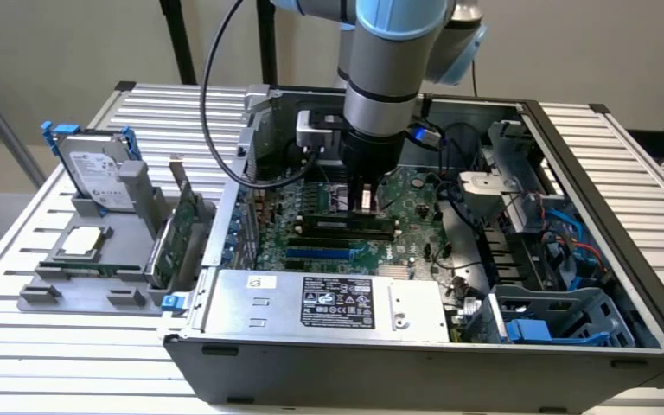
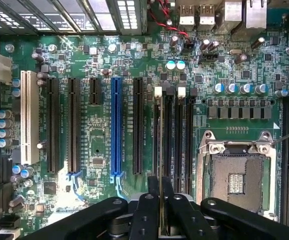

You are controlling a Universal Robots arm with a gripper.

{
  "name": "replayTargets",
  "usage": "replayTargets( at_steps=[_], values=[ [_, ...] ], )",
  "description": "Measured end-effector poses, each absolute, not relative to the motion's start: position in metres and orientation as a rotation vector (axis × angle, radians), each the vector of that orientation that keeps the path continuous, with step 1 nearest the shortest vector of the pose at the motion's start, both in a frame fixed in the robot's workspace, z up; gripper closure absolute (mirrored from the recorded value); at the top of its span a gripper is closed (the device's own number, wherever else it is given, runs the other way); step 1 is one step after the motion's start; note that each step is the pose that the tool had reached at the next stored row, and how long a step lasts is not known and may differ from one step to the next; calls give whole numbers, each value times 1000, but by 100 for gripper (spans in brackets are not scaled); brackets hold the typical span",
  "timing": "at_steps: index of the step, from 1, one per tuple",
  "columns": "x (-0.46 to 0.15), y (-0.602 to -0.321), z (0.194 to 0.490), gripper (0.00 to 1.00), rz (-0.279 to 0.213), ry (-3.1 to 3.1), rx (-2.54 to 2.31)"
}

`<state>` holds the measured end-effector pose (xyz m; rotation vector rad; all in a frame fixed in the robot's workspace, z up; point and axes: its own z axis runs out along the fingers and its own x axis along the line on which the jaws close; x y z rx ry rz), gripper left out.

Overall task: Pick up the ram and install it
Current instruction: 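Insert the ram into the slot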

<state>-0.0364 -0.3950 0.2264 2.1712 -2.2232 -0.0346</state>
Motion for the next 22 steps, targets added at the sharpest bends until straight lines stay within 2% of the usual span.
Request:
replayTargets(
  at_steps=[22],
  values=[
    [-36, -392, 225, 100, -15, -2215, 2163]
  ],
)
